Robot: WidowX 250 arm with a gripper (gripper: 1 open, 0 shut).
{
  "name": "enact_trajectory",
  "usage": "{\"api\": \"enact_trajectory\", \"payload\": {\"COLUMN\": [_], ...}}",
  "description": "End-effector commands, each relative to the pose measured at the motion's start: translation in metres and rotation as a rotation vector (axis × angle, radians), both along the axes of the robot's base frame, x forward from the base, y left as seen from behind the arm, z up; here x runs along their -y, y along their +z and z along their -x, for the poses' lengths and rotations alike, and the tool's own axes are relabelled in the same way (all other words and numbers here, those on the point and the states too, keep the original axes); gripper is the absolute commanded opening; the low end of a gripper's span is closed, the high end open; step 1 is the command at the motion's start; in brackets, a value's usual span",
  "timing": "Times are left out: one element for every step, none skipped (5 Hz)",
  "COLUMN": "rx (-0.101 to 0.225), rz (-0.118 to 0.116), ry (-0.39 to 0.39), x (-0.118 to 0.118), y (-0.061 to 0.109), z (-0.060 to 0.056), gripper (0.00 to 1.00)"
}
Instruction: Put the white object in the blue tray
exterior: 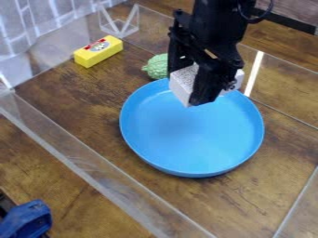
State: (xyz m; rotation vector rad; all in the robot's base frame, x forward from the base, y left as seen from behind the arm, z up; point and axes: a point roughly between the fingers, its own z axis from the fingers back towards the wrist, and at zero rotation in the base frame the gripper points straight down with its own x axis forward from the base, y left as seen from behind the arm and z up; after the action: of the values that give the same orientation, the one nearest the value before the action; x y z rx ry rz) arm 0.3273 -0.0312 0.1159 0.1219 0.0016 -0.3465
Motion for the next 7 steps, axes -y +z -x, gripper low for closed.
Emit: {"api": "enact_trajectory", "payload": {"rx": [0.104, 0.107, 0.105, 0.104, 0.094, 0.087, 0.083], "rz": [0.006, -0.005, -0.015, -0.023, -0.029, -0.037, -0.042], "ry": [-0.012, -0.031, -0.049, -0.069, -0.077, -0.08, -0.083], "x": [0.006, 0.012, 0.019, 0.024, 0.019, 0.015, 0.012], "y": [0.034, 0.032, 0.024, 0.016, 0.008, 0.003, -0.003], "z": [-0.019, -0.045, -0.071, -0.096, -0.11, -0.12, -0.121], "gripper": [0.0, 0.0, 0.0, 0.0, 0.0, 0.0, 0.0]}}
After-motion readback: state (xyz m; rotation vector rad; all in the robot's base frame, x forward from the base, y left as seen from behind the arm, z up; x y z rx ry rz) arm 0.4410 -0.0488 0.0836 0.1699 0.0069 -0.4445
